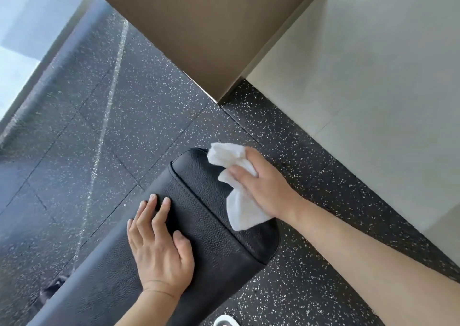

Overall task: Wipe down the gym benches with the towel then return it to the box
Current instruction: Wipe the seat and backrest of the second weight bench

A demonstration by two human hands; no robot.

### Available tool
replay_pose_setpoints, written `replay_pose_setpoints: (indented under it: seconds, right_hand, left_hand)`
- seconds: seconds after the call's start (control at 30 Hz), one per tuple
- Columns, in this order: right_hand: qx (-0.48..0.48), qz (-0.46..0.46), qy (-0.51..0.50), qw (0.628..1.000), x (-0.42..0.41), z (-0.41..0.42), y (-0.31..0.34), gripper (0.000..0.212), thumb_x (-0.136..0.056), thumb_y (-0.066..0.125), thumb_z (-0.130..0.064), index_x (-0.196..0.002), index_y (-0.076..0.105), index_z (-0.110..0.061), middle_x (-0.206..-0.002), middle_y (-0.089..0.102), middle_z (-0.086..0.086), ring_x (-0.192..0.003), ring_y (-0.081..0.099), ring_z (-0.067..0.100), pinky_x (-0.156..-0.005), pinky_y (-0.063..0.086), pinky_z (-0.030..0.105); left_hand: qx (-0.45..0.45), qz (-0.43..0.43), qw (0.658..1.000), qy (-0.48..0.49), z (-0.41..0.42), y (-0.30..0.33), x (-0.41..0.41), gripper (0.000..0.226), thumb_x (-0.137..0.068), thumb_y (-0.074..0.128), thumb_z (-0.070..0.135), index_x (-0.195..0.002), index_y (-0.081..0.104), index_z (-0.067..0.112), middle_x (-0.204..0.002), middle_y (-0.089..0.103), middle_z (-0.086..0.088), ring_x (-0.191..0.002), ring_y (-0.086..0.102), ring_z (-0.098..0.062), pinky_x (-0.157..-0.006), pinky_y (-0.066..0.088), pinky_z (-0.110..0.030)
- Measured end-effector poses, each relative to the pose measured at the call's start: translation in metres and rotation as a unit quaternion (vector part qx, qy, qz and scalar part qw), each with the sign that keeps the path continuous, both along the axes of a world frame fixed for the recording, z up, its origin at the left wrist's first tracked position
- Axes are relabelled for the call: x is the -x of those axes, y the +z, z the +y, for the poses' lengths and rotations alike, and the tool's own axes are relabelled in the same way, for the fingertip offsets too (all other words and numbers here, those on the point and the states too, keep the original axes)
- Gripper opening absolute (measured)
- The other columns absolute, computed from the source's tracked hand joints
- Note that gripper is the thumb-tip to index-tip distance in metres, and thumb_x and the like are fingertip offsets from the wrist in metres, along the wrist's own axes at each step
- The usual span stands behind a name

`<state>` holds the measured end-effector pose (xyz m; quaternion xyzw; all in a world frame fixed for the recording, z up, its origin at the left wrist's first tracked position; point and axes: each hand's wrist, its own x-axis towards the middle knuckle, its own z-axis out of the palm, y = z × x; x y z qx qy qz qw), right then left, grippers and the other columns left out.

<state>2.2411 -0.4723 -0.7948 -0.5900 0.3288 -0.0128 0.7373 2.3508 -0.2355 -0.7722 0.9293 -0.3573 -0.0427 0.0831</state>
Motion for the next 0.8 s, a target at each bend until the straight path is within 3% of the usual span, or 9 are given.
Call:
replay_pose_setpoints:
  seconds: [0.1, 0.2, 0.3, 0.37, 0.5, 0.57, 0.67, 0.73, 0.8]
  right_hand:
    - [-0.005, 0.024, -0.006, 1.0, 0.065, 0.026, 0.013, 0.029, -0.105, 0.053, -0.048, -0.134, 0.055, -0.046, -0.122, 0.063, -0.019, -0.111, 0.062, -0.003, -0.088, 0.044, 0.014]
    - [0.036, 0.023, -0.014, 0.999, 0.074, 0.035, 0.022, 0.043, -0.097, 0.055, -0.062, -0.136, 0.054, -0.044, -0.129, 0.06, -0.017, -0.121, 0.061, 0.002, -0.092, 0.045, 0.025]
    - [0.089, -0.009, 0.008, 0.996, 0.026, 0.022, 0.022, 0.026, -0.102, 0.056, -0.048, -0.127, 0.056, -0.043, -0.127, 0.056, -0.016, -0.125, 0.057, 0.01, -0.097, 0.043, 0.02]
    - [0.115, -0.035, 0.031, 0.992, -0.021, 0.009, 0.017, 0.022, -0.102, 0.057, -0.036, -0.122, 0.057, -0.046, -0.124, 0.055, -0.017, -0.123, 0.056, 0.007, -0.096, 0.04, 0.012]
    - [0.072, -0.016, 0.154, 0.985, -0.111, -0.025, 0.011, 0.011, -0.096, 0.069, -0.037, -0.107, 0.069, -0.035, -0.104, 0.071, -0.016, -0.094, 0.067, -0.002, -0.08, 0.046, 0.02]
    - [0.055, 0.007, 0.284, 0.957, -0.15, -0.033, 0.011, 0.018, -0.089, 0.078, -0.042, -0.1, 0.074, -0.029, -0.092, 0.076, -0.01, -0.082, 0.068, 0.005, -0.077, 0.05, 0.03]
    - [0.128, 0.031, 0.474, 0.87, -0.196, -0.018, 0.017, 0.026, -0.083, 0.075, -0.052, -0.094, 0.073, -0.029, -0.088, 0.075, -0.003, -0.077, 0.068, 0.013, -0.078, 0.053, 0.038]
    - [0.182, 0.027, 0.548, 0.816, -0.217, 0.007, 0.022, 0.024, -0.085, 0.069, -0.054, -0.089, 0.069, -0.031, -0.083, 0.072, -0.004, -0.073, 0.064, 0.011, -0.075, 0.052, 0.039]
    - [0.194, 0.019, 0.583, 0.789, -0.229, 0.034, 0.025, 0.021, -0.088, 0.067, -0.053, -0.089, 0.067, -0.033, -0.083, 0.071, -0.009, -0.079, 0.066, 0.012, -0.078, 0.054, 0.041]
  left_hand:
    - [-0.008, 0.006, 1.0, 0.004, 0.0, 0.001, -0.001, 0.065, -0.085, 0.041, 0.027, -0.148, 0.046, 0.011, -0.16, 0.037, -0.013, -0.152, 0.032, -0.04, -0.121, 0.022, -0.067]
    - [-0.021, 0.009, 1.0, 0.002, 0.0, 0.002, -0.001, 0.066, -0.083, 0.043, 0.028, -0.148, 0.046, 0.014, -0.161, 0.038, -0.011, -0.152, 0.032, -0.038, -0.124, 0.019, -0.064]
    - [-0.013, 0.008, 1.0, 0.002, 0.0, 0.003, -0.001, 0.067, -0.083, 0.045, 0.03, -0.149, 0.046, 0.017, -0.162, 0.039, -0.009, -0.153, 0.032, -0.036, -0.125, 0.019, -0.063]
    - [-0.004, 0.011, 1.0, 0.004, 0.0, 0.003, -0.003, 0.067, -0.083, 0.046, 0.03, -0.149, 0.046, 0.02, -0.162, 0.039, -0.007, -0.153, 0.032, -0.034, -0.125, 0.019, -0.062]
    - [-0.002, 0.011, 1.0, -0.009, 0.002, 0.001, -0.002, 0.07, -0.082, 0.05, 0.03, -0.151, 0.044, 0.024, -0.163, 0.038, -0.005, -0.153, 0.032, -0.032, -0.125, 0.019, -0.063]
    - [-0.001, 0.008, 1.0, -0.014, 0.006, -0.001, -0.004, 0.073, -0.08, 0.052, 0.032, -0.152, 0.043, 0.024, -0.164, 0.036, -0.004, -0.155, 0.03, -0.031, -0.124, 0.02, -0.063]
    - [0.001, 0.009, 1.0, -0.016, 0.007, -0.002, -0.004, 0.077, -0.077, 0.055, 0.033, -0.153, 0.043, 0.026, -0.165, 0.035, -0.003, -0.157, 0.027, -0.029, -0.124, 0.02, -0.063]
    - [-0.005, 0.012, 1.0, -0.016, 0.007, -0.002, -0.004, 0.075, -0.078, 0.056, 0.034, -0.152, 0.044, 0.026, -0.165, 0.036, -0.003, -0.156, 0.028, -0.029, -0.124, 0.02, -0.063]
    - [-0.002, 0.012, 1.0, -0.011, 0.007, -0.003, -0.003, 0.073, -0.079, 0.055, 0.034, -0.151, 0.045, 0.026, -0.163, 0.038, -0.004, -0.155, 0.03, -0.029, -0.124, 0.021, -0.063]
